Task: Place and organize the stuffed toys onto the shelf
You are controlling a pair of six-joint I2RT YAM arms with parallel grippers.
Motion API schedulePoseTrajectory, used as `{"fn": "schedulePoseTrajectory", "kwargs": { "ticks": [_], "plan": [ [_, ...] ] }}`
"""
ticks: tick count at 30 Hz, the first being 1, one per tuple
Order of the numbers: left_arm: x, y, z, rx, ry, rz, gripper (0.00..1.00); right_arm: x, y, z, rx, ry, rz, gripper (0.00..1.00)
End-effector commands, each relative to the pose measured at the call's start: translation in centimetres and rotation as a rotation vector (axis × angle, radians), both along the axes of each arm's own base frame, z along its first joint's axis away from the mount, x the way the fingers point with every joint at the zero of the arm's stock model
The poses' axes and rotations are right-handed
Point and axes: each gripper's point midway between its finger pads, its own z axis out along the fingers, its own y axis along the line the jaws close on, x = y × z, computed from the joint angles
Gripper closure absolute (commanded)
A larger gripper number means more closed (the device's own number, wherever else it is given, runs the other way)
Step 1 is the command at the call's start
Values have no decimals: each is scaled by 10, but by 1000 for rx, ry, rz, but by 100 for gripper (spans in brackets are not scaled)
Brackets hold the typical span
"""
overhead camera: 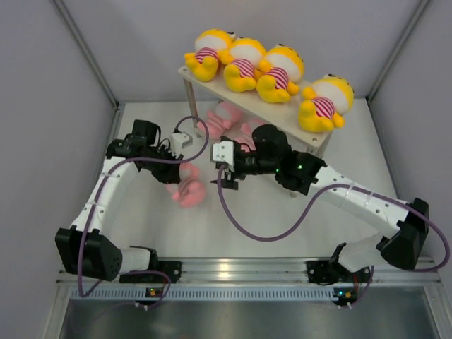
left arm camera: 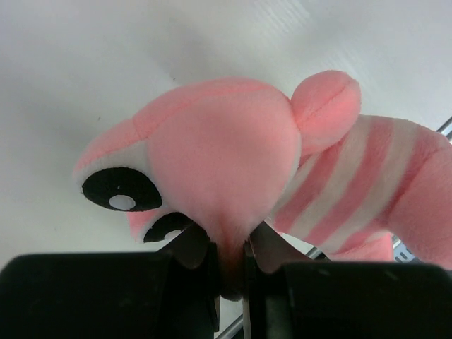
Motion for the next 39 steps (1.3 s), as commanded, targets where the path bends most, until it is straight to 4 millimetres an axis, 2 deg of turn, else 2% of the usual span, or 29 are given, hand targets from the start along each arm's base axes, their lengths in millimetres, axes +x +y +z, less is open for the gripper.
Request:
{"fn": "schedulePoseTrajectory", "kwargs": {
  "ticks": [1, 5, 9, 12, 15, 16, 18, 19, 20, 21, 23, 24, 26, 27, 30, 31, 34, 36, 39],
  "plan": [
    [-13, -21, 31, -123, -26, -84, 100, -54, 26, -25, -66, 134, 234, 24],
    [-18, -21, 32, -125, -25, -87, 100, -62, 42, -26, -40, 130, 276, 24],
    [-23, -22, 37, -136, -37, -98, 100, -63, 54, -45, -77, 159, 270, 24],
    [-26, -25, 42, -154, -37, -109, 100, -53, 63, -63, -99, 165, 214, 24],
    [-29, -30, 45, -180, -30, -124, 100, -45, 70, -80, -118, 141, 155, 29],
    [-30, -31, 46, -185, -34, -130, 100, -43, 72, -84, -123, 142, 132, 44],
    [-31, -32, 47, -191, -32, -132, 99, -38, 74, -87, -122, 172, 84, 67],
    [-31, -31, 46, -187, -32, -130, 98, -36, 73, -85, -120, 175, 65, 85],
    [-30, -30, 44, -180, -28, -126, 80, -36, 72, -84, -122, 181, 58, 94],
    [-30, -28, 41, -169, -22, -121, 65, -39, 67, -82, -126, 209, 45, 100],
    [-24, -19, 32, -114, -10, -89, 42, -42, 59, -78, -139, 237, 18, 100],
    [-22, -15, 29, -87, -4, -69, 34, -48, 48, -78, -168, 284, 1, 100],
    [-14, -2, 23, -12, -6, -22, 30, -52, 33, -70, -205, 318, -36, 100],
    [-12, 2, 22, 10, -3, 0, 26, -60, 13, -73, -265, 362, -67, 100],
    [-4, 15, 19, 74, -11, 39, 23, -57, -22, -57, -293, 386, -212, 100],
    [-2, 16, 17, 84, -4, 47, 23, -53, -38, -56, -320, 384, -287, 100],
    [5, 20, 16, 103, 4, 67, 23, -40, -72, -39, -294, 400, -467, 100],
    [7, 19, 16, 100, 7, 71, 23, -35, -84, -27, -254, 395, -539, 100],
    [9, 17, 17, 92, 11, 70, 23, -16, -107, -15, -204, 331, -699, 100]
  ]
}}
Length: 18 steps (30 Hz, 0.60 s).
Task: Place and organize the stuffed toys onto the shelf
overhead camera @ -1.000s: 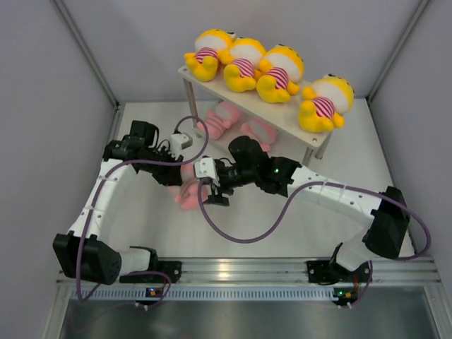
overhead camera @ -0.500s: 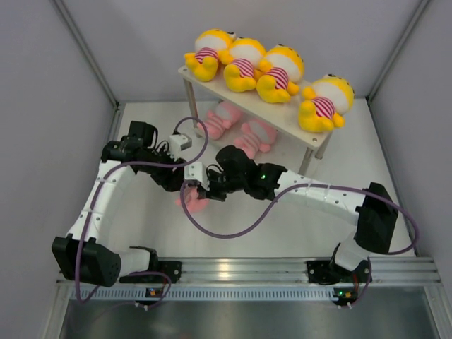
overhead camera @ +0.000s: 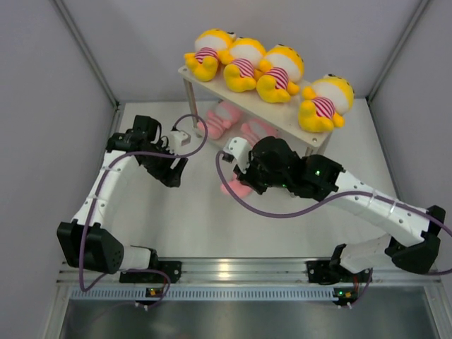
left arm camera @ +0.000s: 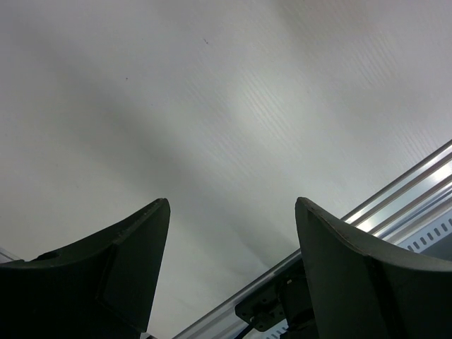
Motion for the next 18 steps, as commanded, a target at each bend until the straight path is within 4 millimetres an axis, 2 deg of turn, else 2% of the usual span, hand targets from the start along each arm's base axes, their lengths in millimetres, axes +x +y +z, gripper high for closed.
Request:
{"fn": "schedulePoseTrajectory", "kwargs": {
  "ticks": [1, 5, 6, 8, 9, 10, 12, 15, 16, 18],
  "plan": [
    [8, 1, 12, -1, -34, 19, 23, 33, -49, 26, -18, -131, -315, 100],
    [6, 2, 12, 2, -37, 20, 23, 56, -70, 34, -26, -242, -487, 100],
    [5, 2, 13, 3, -39, 16, 23, 60, -69, 41, 14, -267, -513, 100],
    [4, 3, 12, 5, -40, 15, 23, 66, -71, 36, 29, -296, -550, 100],
    [4, 2, 12, 4, -38, 15, 23, 70, -65, 47, 105, -327, -554, 100],
    [3, 2, 12, 3, -38, 13, 23, 72, -68, 31, 84, -338, -564, 100],
    [3, 2, 12, 2, -39, 14, 23, 76, -72, 27, 98, -378, -588, 100],
    [2, 2, 12, 2, -39, 14, 23, 86, -83, 13, 83, -424, -671, 100],
    [2, 2, 12, 2, -41, 13, 23, 87, -87, 2, 60, -428, -687, 100],
    [1, 2, 12, -1, -39, 10, 23, 94, -90, -4, 77, -432, -714, 100]
  ]
}}
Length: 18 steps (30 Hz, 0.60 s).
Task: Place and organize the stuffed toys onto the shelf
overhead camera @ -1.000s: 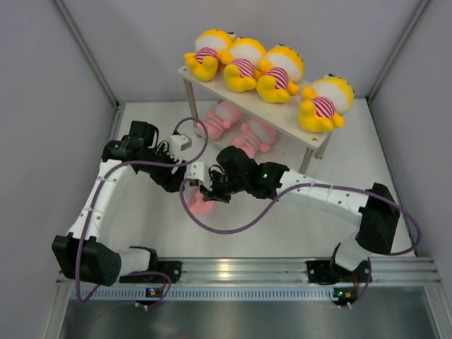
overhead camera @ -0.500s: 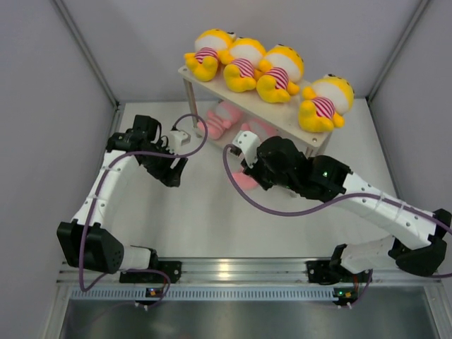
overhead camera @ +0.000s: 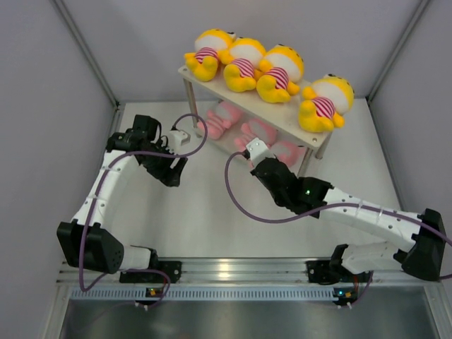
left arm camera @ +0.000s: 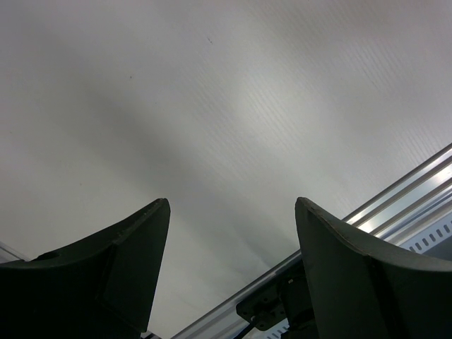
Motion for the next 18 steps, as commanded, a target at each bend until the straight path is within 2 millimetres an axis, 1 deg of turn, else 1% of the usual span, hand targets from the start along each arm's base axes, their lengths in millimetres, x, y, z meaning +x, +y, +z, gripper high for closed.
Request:
{"fn": "schedulePoseTrajectory", "kwargs": {
  "ticks": [1, 2, 3, 5, 6, 7, 8, 9, 10, 12, 13, 16, 18],
  "plan": [
    [0, -1, 11, -14, -34, -1, 23, 22, -6, 26, 144, -133, -102, 100],
    [0, -1, 11, -13, -35, 0, 23, 24, -5, 21, 147, -127, -94, 100],
    [0, -1, 11, -15, -35, -1, 23, 30, -11, 10, 139, -110, -102, 100],
    [0, -1, 11, -13, -35, -1, 23, 33, -2, 1, 176, -79, -40, 100],
    [0, 0, 12, -12, -41, -1, 23, 39, -9, -3, 187, -75, -58, 100],
    [-1, 0, 12, -13, -40, 1, 23, 38, -11, -15, 185, -57, -56, 100],
    [-1, 0, 12, -13, -42, 1, 23, 39, -14, -20, 195, -49, -59, 100],
    [-2, 0, 13, -15, -43, 0, 23, 44, -19, -20, 216, -58, -73, 100],
    [-3, 0, 12, -14, -41, -1, 22, 42, -20, -33, 213, -41, -64, 100],
    [-3, 0, 11, -15, -39, -2, 22, 45, -24, -41, 226, -39, -59, 100],
    [-3, 0, 11, -13, -38, -3, 23, 43, -21, -50, 238, -27, -33, 100],
    [-2, -1, 11, -16, -36, -3, 22, 39, -13, -65, 255, -1, 24, 100],
    [-2, -1, 11, -19, -36, -3, 22, 38, -12, -68, 267, -6, 32, 100]
  ]
}}
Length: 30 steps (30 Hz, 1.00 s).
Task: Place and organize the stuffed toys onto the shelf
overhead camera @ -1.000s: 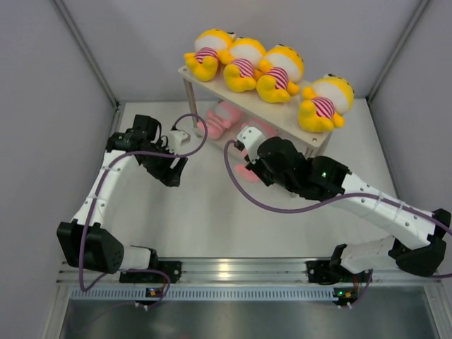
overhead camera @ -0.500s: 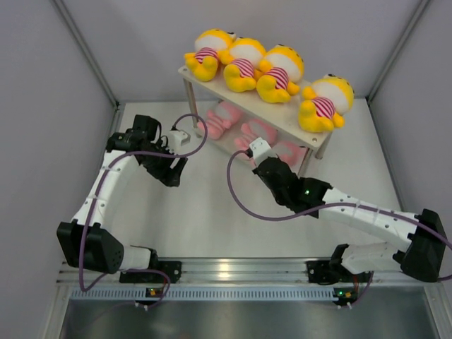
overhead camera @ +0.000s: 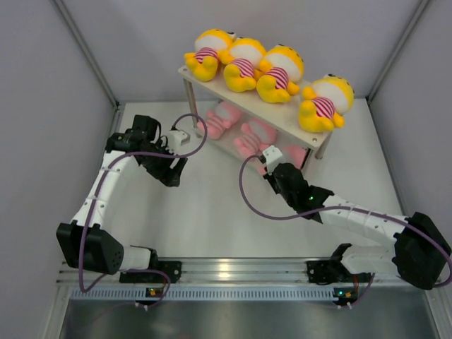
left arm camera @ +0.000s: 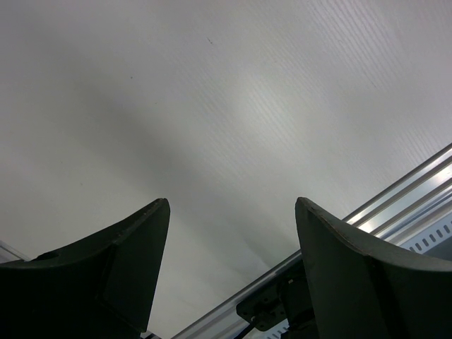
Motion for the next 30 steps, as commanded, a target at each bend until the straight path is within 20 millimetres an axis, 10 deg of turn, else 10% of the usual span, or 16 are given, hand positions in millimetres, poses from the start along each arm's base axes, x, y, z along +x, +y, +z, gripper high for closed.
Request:
{"fn": "schedulePoseTrajectory", "kwargs": {
  "ticks": [1, 12, 21, 30],
  "plan": [
    [-2, -2, 10, -21, -30, -3, 23, 4, 21, 20, 150, -77, 72, 100],
    [-2, -1, 10, -14, -33, -4, 22, 18, -8, 8, 138, -78, 2, 100],
    [-3, 0, 8, -9, -32, -8, 22, 9, -5, 26, 76, -90, 32, 51],
    [-3, -3, 9, -28, -24, -12, 22, -10, 27, 68, -137, -5, 183, 30]
  ]
}}
